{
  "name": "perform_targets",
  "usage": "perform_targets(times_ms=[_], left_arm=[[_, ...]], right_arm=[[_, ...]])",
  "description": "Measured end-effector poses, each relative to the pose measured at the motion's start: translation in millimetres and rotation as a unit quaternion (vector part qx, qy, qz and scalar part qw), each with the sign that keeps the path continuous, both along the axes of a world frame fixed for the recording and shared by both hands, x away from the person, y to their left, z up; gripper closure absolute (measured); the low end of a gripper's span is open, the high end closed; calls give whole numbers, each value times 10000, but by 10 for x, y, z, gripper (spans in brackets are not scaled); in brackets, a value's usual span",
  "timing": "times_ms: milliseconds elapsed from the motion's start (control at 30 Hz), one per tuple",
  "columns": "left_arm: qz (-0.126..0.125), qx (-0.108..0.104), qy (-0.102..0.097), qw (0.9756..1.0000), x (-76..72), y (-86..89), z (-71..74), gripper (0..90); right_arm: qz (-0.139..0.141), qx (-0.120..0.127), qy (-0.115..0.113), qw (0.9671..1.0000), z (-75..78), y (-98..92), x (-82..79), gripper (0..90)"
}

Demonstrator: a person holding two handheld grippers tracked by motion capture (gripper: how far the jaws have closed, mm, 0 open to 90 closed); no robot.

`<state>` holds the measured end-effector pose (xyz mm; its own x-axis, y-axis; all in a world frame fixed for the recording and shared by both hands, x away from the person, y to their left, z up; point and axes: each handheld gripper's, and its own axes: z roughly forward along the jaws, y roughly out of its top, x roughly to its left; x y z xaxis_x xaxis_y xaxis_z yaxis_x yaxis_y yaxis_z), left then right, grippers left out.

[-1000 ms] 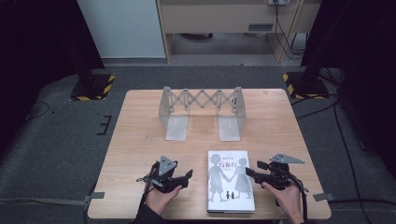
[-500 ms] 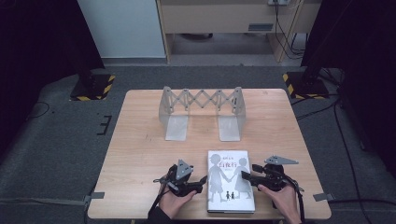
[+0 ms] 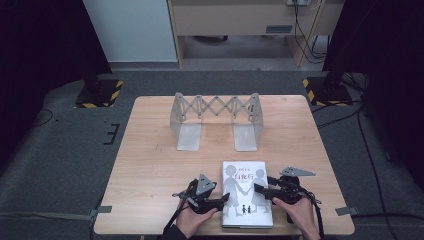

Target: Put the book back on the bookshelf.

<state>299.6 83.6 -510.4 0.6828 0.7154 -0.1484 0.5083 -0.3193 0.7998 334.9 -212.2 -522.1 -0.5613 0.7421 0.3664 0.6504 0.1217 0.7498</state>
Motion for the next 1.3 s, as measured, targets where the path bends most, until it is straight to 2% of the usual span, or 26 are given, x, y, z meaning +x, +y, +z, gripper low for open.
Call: perform_targets(times_ms=[100, 167, 300, 400, 533, 667, 733, 1000, 1100, 1300], left_arm=[[-33, -10, -53, 10000, -8, -35, -2, 392], [-53, -31, -66, 10000, -10, -40, 0, 398], [-28, -100, -43, 9999, -4, -37, 3, 396], [-40, -96, -63, 9999, -3, -33, 8, 391], [-22, -145, -45, 9999, 8, -15, 7, 366], [-18, -153, -58, 9999, 7, -9, 1, 356], [-15, -139, -79, 9999, 10, -4, -2, 344], [38, -226, -39, 9997, 37, 15, -28, 280], [38, -214, -37, 9998, 45, 18, -33, 259], [44, -259, -8, 9997, 58, 26, -47, 239]], right_arm=[[-23, -16, 5, 10000, 21, 1, 5, 339], [-71, -11, -119, 9999, 60, -11, 3, 364], [-135, 228, -320, 9991, 137, -16, 6, 363], [-152, 274, -409, 9987, 166, 1, 21, 362], [-135, 590, -483, 9970, 207, 26, 25, 360], [-69, 590, -504, 9970, 210, 52, 21, 361], [6, 660, -343, 9972, 207, 62, 11, 370], [130, 705, -284, 9970, 194, 82, 2, 380], [218, 746, -133, 9969, 173, 106, 27, 388], [223, 632, -4, 9978, 146, 125, 47, 421]])
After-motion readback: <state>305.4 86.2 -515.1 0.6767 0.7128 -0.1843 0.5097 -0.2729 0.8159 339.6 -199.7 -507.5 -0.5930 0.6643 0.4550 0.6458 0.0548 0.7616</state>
